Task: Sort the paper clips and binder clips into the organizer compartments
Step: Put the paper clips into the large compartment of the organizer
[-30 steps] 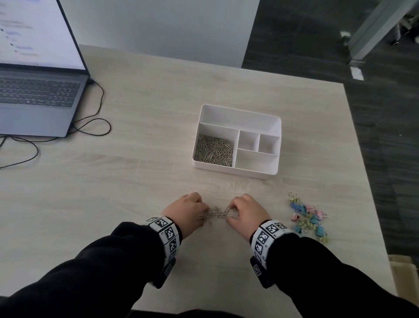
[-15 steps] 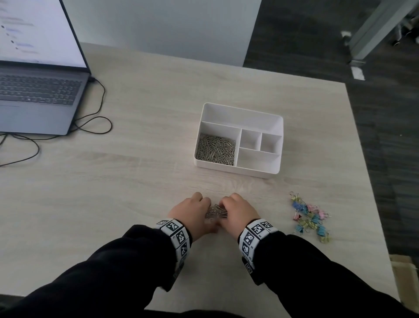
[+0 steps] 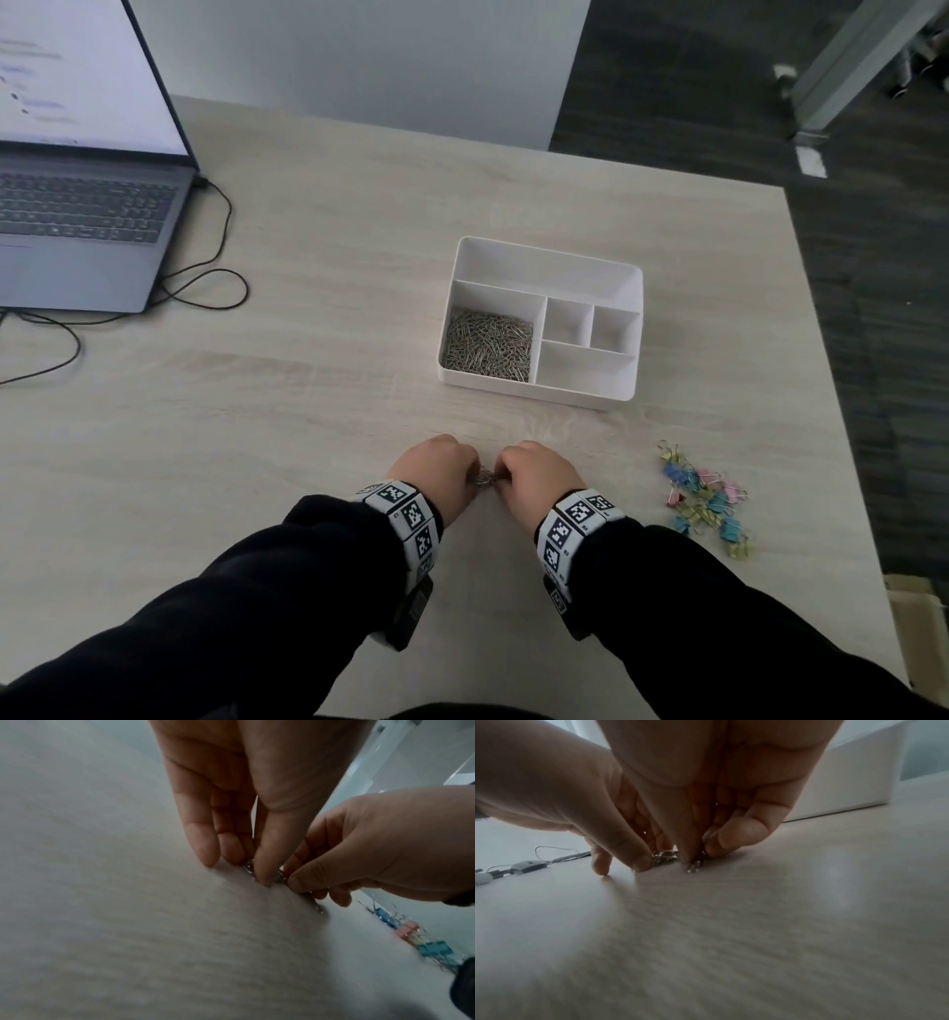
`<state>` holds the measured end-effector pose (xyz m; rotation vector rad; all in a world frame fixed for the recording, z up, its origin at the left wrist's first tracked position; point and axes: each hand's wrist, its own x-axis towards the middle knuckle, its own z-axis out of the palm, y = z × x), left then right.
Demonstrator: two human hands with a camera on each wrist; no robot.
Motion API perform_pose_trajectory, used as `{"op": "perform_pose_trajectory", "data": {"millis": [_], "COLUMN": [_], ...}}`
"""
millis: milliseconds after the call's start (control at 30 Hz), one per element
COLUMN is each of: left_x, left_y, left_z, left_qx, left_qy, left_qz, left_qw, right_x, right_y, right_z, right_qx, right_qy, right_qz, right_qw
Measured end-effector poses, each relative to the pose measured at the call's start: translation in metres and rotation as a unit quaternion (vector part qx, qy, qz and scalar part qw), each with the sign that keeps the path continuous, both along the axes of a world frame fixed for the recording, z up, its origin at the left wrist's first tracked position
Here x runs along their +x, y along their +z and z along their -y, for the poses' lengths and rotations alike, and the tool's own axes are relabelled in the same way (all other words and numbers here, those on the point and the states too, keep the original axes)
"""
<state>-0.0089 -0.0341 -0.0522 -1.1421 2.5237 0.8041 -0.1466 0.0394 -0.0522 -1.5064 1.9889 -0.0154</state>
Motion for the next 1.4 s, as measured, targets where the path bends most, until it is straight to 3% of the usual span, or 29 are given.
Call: {"op": "perform_pose_trajectory", "data": {"millis": [167, 467, 600, 733, 800, 900, 967, 1167, 1400], "left_x": [-0.007, -0.009, -0.005, 0.001, 0.002, -0.004, -0.013, -0.040, -0.041], "left_y": [0.000, 0.003, 0.005, 0.012, 0.019, 0.034, 0.046, 0.057, 0.052], "left_z": [0.005, 0.018, 0.029, 0.046, 0.054, 0.067, 0.077, 0.106, 0.107], "left_qx": [0.006, -0.022, 0.004, 0.057, 0.096, 0.179, 0.184, 0.136, 0.080], "left_qy": [-0.011, -0.109, -0.116, -0.053, 0.020, 0.158, 0.194, 0.257, 0.218], "left_qz": [0.023, 0.062, 0.042, -0.026, -0.073, -0.167, -0.207, -0.257, -0.224], "left_qw": [1.000, 0.992, 0.992, 0.997, 0.992, 0.957, 0.941, 0.922, 0.946], "right_x": [-0.003, -0.009, -0.018, -0.031, -0.038, -0.046, -0.050, -0.058, -0.058], "right_y": [0.004, 0.007, 0.006, 0.012, 0.018, 0.026, 0.032, 0.035, 0.038], "right_z": [0.006, 0.010, 0.006, 0.010, 0.018, 0.036, 0.051, 0.076, 0.052], "right_qx": [0.025, 0.086, 0.066, 0.009, -0.029, -0.087, -0.117, -0.103, -0.145], "right_qy": [-0.002, 0.002, -0.035, -0.122, -0.153, -0.186, -0.206, -0.200, -0.149], "right_qz": [0.000, 0.027, 0.061, 0.111, 0.130, 0.149, 0.138, 0.098, 0.138], "right_qw": [1.000, 0.996, 0.995, 0.986, 0.979, 0.967, 0.962, 0.969, 0.969]}}
